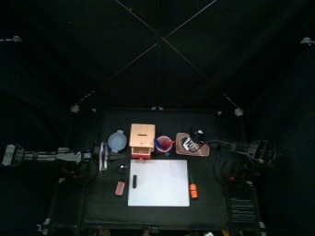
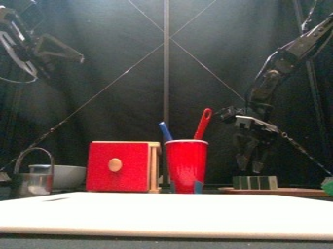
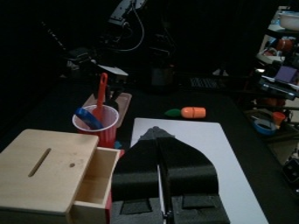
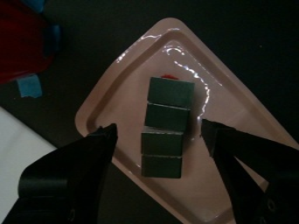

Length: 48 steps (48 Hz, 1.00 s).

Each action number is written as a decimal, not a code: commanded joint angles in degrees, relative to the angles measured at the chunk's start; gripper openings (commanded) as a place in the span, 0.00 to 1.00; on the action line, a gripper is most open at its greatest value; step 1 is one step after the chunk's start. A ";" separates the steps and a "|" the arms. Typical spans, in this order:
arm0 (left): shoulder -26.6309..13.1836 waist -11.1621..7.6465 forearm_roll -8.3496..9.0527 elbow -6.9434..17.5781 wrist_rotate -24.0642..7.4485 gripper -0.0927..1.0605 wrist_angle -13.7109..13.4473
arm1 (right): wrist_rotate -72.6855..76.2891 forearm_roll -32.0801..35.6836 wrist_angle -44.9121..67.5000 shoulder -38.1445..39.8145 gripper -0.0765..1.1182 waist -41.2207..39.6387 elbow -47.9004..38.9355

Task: Place sushi on board then cut the sushi with the knife then place the pieces on the plate
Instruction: Place the sushi on the board

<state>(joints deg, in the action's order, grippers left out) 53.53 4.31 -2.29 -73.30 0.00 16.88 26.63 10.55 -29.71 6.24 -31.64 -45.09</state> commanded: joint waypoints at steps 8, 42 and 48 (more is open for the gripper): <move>-0.26 0.18 -0.18 0.79 -0.09 0.06 0.18 | 0.53 0.35 -0.09 -1.41 0.93 0.09 1.05; -0.26 0.18 -0.18 0.35 -0.09 0.06 0.53 | 1.49 -5.71 -20.74 10.37 0.55 3.87 2.99; -0.26 0.18 -0.18 0.35 -0.18 0.06 0.88 | 9.76 -8.09 -23.55 17.93 0.55 9.32 1.05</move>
<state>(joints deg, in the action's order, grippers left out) 53.53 4.31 -2.37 -73.74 -0.09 17.05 33.22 2.99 -52.47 19.60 -25.05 -43.95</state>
